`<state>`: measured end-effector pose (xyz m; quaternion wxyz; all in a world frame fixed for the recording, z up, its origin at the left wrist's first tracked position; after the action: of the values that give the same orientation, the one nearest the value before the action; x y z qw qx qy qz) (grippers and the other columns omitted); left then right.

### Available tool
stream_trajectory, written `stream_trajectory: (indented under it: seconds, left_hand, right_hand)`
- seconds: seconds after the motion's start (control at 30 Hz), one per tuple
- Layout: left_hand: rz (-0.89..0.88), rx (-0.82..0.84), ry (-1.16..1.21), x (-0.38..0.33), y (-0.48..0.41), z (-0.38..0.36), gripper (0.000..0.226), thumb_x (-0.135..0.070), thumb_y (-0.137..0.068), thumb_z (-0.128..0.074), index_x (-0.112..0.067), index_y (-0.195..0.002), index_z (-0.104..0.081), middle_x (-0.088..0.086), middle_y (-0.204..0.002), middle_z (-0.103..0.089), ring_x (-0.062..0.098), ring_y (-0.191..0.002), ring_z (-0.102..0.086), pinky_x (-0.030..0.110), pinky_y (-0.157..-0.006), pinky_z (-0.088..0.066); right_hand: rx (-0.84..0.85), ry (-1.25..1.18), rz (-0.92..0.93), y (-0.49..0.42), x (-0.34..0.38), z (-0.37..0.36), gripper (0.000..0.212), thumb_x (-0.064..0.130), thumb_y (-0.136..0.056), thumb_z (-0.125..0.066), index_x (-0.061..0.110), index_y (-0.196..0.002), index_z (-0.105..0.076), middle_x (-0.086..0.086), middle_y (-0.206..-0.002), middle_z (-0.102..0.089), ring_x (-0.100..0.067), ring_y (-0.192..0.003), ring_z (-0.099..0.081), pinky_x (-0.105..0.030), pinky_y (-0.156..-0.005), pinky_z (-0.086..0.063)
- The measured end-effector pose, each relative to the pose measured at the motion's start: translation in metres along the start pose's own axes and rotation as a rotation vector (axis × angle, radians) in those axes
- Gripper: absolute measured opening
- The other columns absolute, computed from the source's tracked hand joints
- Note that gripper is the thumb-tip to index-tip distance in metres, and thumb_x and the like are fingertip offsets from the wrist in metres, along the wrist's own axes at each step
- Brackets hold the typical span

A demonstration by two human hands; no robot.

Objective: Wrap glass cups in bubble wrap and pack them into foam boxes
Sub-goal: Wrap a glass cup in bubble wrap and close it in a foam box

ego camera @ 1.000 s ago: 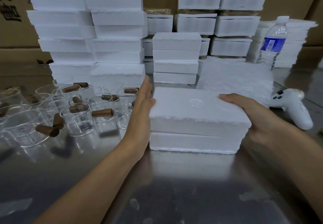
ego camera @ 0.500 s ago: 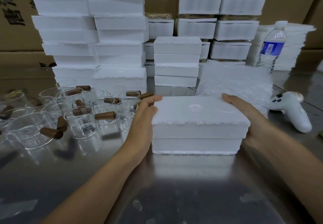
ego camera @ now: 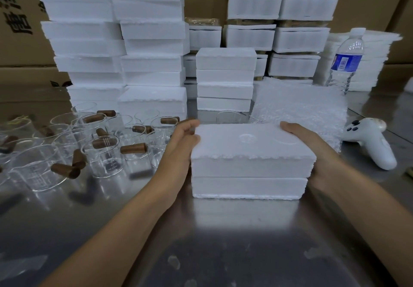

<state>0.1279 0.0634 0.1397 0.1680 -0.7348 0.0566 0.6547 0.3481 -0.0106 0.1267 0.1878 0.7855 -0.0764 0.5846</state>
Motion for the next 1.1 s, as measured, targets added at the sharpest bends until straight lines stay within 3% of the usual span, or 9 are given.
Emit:
stream_trajectory:
  seconds: [0.13, 0.2, 0.43, 0.53, 0.63, 0.7, 0.8, 0.93, 1.1]
  left_hand:
    - [0.091, 0.004, 0.025, 0.006, 0.001, 0.001, 0.046, -0.035, -0.078, -0.055, -0.034, -0.125, -0.057, -0.009, -0.127, -0.06, 0.014, -0.117, -0.055, 0.036, -0.105, -0.039]
    - [0.112, 0.006, 0.047, 0.008, 0.0, 0.002, 0.04, -0.03, -0.087, -0.055, -0.031, -0.127, -0.057, -0.008, -0.123, -0.064, 0.015, -0.117, -0.057, 0.036, -0.105, -0.04]
    - [0.162, 0.084, 0.169, 0.01, 0.004, -0.001, 0.037, -0.023, -0.095, -0.048, -0.018, -0.13, -0.056, 0.003, -0.121, -0.067, 0.02, -0.114, -0.061, 0.038, -0.105, -0.041]
    - [0.182, 0.089, 0.166, 0.009, 0.007, -0.002, 0.033, -0.026, -0.095, -0.047, -0.019, -0.123, -0.063, 0.002, -0.118, -0.068, 0.021, -0.113, -0.061, 0.039, -0.105, -0.042]
    - [0.237, 0.175, 0.21, 0.007, 0.011, -0.009, 0.039, -0.044, -0.09, -0.045, -0.025, -0.11, -0.072, -0.002, -0.115, -0.07, 0.02, -0.113, -0.062, 0.04, -0.103, -0.042]
    - [0.263, 0.232, 0.235, 0.007, 0.013, -0.011, 0.049, -0.052, -0.086, -0.046, -0.022, -0.12, -0.065, 0.001, -0.122, -0.067, 0.023, -0.119, -0.058, 0.044, -0.109, -0.035]
    - [0.316, 0.235, 0.231, 0.012, 0.013, -0.011, 0.054, -0.042, -0.069, -0.063, -0.017, -0.116, -0.066, 0.004, -0.116, -0.069, 0.024, -0.117, -0.059, 0.044, -0.111, -0.033]
    - [0.346, 0.129, 0.183, 0.024, 0.015, -0.009, 0.026, -0.032, -0.077, -0.064, -0.018, -0.099, -0.069, 0.004, -0.103, -0.074, 0.027, -0.107, -0.064, 0.044, -0.103, -0.043]
    - [0.183, 0.032, 0.119, 0.021, 0.014, -0.006, 0.034, -0.045, -0.071, -0.059, -0.033, -0.103, -0.066, -0.007, -0.104, -0.073, 0.016, -0.103, -0.066, 0.042, -0.102, -0.043]
  right_hand:
    - [0.005, 0.011, 0.015, 0.002, 0.001, 0.001, 0.02, 0.037, -0.083, -0.063, 0.018, -0.076, -0.067, 0.0, -0.061, -0.067, -0.014, -0.051, -0.063, -0.023, -0.045, -0.045]
    - [0.004, 0.017, 0.036, 0.001, 0.004, 0.002, 0.023, 0.033, -0.083, -0.063, 0.018, -0.067, -0.07, -0.002, -0.063, -0.067, -0.017, -0.053, -0.063, -0.026, -0.051, -0.047]
    - [0.06, 0.062, 0.061, 0.004, 0.012, 0.004, 0.034, 0.039, -0.082, -0.066, 0.01, -0.101, -0.07, -0.009, -0.097, -0.073, -0.023, -0.088, -0.07, -0.035, -0.078, -0.051]
    - [0.232, 0.191, 0.068, 0.015, 0.022, -0.004, 0.038, 0.052, -0.074, -0.062, 0.023, -0.094, -0.077, 0.001, -0.101, -0.073, -0.016, -0.096, -0.069, -0.033, -0.085, -0.048]
    - [0.247, 0.407, 0.14, 0.015, 0.035, -0.007, 0.028, 0.039, -0.075, -0.06, 0.027, -0.095, -0.076, 0.013, -0.095, -0.073, 0.001, -0.089, -0.067, -0.02, -0.074, -0.052]
    - [0.255, 0.584, 0.157, 0.014, 0.037, -0.005, 0.03, 0.023, -0.082, -0.063, 0.019, -0.111, -0.07, 0.006, -0.114, -0.069, -0.003, -0.107, -0.062, -0.02, -0.087, -0.047]
    - [0.205, 0.679, 0.111, 0.017, 0.035, -0.003, 0.01, 0.047, -0.065, -0.074, 0.04, -0.071, -0.075, 0.021, -0.081, -0.072, 0.006, -0.078, -0.067, -0.017, -0.077, -0.049]
    - [0.193, 0.885, -0.008, 0.017, 0.023, 0.006, 0.077, 0.088, -0.041, -0.056, 0.03, -0.087, -0.075, 0.0, -0.09, -0.074, -0.016, -0.091, -0.069, -0.032, -0.1, -0.041]
    - [0.196, 0.687, 0.032, 0.014, 0.023, 0.005, 0.066, 0.074, -0.046, -0.071, 0.025, -0.089, -0.075, -0.002, -0.089, -0.074, -0.017, -0.081, -0.069, -0.026, -0.078, -0.048]
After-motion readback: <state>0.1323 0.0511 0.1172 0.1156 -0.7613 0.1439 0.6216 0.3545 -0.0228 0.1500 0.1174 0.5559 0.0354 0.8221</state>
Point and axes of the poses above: each hand's wrist, its own y-axis away from the middle knuckle, its own z-axis out of the back of the hand, x = y × z, the point moved 8 cm from there along -y, towards the middle knuckle
